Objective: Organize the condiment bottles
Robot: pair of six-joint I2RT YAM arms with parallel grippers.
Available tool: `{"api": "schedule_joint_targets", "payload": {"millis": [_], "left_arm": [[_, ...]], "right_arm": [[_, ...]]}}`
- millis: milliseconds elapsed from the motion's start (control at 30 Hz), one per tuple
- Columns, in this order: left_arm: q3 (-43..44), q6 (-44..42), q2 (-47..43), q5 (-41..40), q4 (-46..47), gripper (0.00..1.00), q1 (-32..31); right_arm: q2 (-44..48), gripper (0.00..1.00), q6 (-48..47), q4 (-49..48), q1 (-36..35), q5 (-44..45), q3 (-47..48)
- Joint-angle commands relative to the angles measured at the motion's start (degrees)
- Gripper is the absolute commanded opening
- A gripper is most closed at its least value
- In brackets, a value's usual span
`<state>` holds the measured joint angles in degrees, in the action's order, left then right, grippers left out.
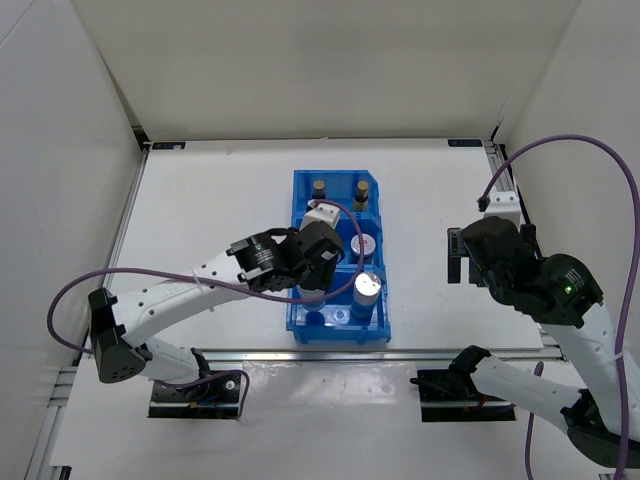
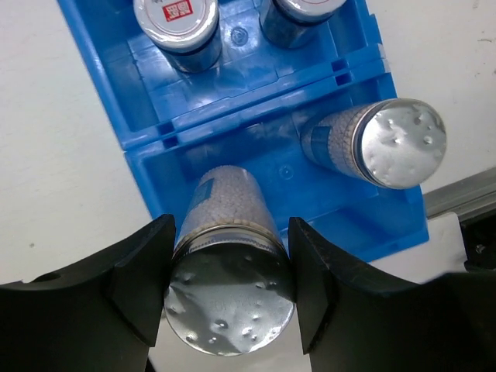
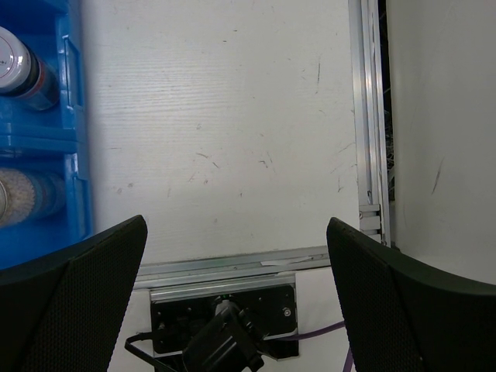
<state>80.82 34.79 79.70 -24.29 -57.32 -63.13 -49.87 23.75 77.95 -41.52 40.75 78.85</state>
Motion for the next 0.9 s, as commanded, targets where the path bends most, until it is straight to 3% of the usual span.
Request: {"api": "schedule_joint_targets", "payload": {"millis": [0, 400, 467, 633, 867], "left_arm": [[-4.77, 1.25, -2.01, 1.35, 9.49, 0.11, -0.24], [-13.67, -0.60, 0.36, 1.35, 21.37, 0.14, -0.24], [-14.19, -0.60, 0.37, 1.35, 21.37, 0.21, -0.24], [-15.25, -0.60, 0.89, 1.35, 21.99, 0.54, -0.24], [-13.68, -4.37, -0.25, 2.50, 21.99, 0.86, -0.24]], "right_arm": [[0.47, 1.00, -0.19, -0.61, 0.03, 1.17, -0.19], [1.52, 1.00, -0.72, -1.14, 0.03, 0.64, -0.71], [1.53, 1.00, -0.72, -1.14, 0.03, 0.64, -0.71], [1.53, 1.00, -0.72, -1.14, 0.03, 0.64, -0.71], [1.53, 1.00, -0.72, -1.14, 0.03, 0.64, -0.71]]}}
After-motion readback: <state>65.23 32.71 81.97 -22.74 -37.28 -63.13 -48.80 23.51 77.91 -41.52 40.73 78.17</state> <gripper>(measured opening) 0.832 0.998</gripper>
